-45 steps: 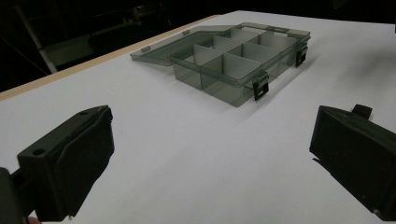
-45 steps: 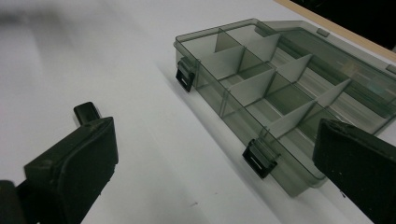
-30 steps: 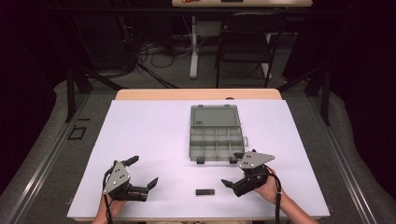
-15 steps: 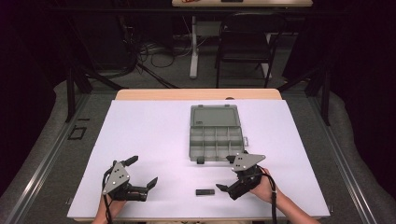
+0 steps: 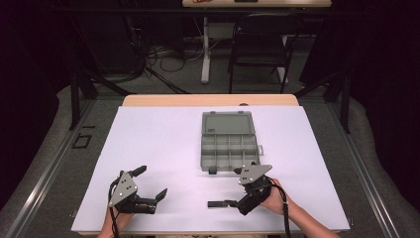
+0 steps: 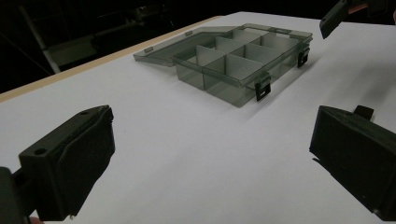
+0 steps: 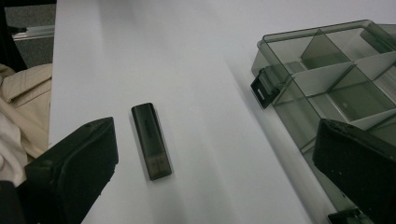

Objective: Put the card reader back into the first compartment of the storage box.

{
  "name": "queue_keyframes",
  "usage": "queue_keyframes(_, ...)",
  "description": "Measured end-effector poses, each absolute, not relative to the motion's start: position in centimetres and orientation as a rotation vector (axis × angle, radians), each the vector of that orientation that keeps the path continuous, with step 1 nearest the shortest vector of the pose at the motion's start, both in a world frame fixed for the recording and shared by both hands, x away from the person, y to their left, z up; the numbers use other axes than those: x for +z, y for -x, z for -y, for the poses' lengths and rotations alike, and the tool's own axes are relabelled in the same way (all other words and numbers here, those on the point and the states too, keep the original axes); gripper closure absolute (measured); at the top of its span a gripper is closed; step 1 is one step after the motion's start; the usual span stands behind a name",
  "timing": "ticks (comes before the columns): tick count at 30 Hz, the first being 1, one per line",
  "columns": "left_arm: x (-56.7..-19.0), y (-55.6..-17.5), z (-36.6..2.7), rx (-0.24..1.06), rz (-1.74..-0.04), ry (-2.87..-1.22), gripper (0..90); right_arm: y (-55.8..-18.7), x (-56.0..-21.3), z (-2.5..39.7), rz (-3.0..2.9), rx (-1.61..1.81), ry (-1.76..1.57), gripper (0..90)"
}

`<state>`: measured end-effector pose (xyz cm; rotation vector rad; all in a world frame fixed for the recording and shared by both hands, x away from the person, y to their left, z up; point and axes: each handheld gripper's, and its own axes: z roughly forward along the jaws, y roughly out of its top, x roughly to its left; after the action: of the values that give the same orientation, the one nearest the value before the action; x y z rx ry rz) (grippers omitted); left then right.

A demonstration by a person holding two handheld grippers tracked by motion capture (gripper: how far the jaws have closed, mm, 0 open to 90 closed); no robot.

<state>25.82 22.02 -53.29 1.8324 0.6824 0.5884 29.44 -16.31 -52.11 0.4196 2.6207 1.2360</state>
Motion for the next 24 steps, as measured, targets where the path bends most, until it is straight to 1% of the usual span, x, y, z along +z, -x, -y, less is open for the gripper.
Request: queue_keyframes(24, -53.28, -25.79, -22.08, 0.592, -0.679, -1.832, 0.0, -29.89, -52.82, 15.44, -2.761, 1.227, -0.318, 0.0)
